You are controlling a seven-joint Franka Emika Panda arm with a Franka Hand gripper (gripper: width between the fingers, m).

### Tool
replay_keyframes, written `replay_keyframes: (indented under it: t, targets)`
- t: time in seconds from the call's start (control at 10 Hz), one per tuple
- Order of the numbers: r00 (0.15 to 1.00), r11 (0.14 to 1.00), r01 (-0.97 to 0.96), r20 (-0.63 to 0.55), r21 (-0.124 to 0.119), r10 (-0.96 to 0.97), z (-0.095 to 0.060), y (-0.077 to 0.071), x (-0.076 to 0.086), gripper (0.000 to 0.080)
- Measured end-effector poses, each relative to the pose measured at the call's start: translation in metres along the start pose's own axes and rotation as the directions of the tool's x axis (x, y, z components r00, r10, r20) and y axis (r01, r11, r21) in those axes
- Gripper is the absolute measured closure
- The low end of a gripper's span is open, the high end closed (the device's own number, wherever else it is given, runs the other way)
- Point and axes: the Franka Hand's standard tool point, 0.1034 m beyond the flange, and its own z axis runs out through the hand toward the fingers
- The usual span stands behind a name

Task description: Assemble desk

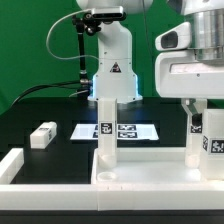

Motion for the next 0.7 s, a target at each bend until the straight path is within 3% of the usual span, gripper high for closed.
replay_keyframes:
  t: [0.1, 0.3, 0.4, 0.6, 0.7]
  targets:
    - [0.973, 0.973, 0.228, -0.017, -0.035, -0.229, -0.001, 0.001, 0.003, 0.0151]
    - [0.853, 0.854, 0.519, -0.028, -0.048, -0.520, -0.001, 0.010, 0.016, 0.0151]
    - [0.875, 0.875, 0.481, -0.030, -0.048, -0.483, -0.001, 0.011, 0.016, 0.0151]
    - [0.875, 0.875, 0.481, -0.030, -0.048, -0.483, -0.001, 0.011, 0.016, 0.0385]
    - [0.908, 0.908, 0.417, -0.032, -0.044, -0.418, -0.001, 0.010, 0.016, 0.0385]
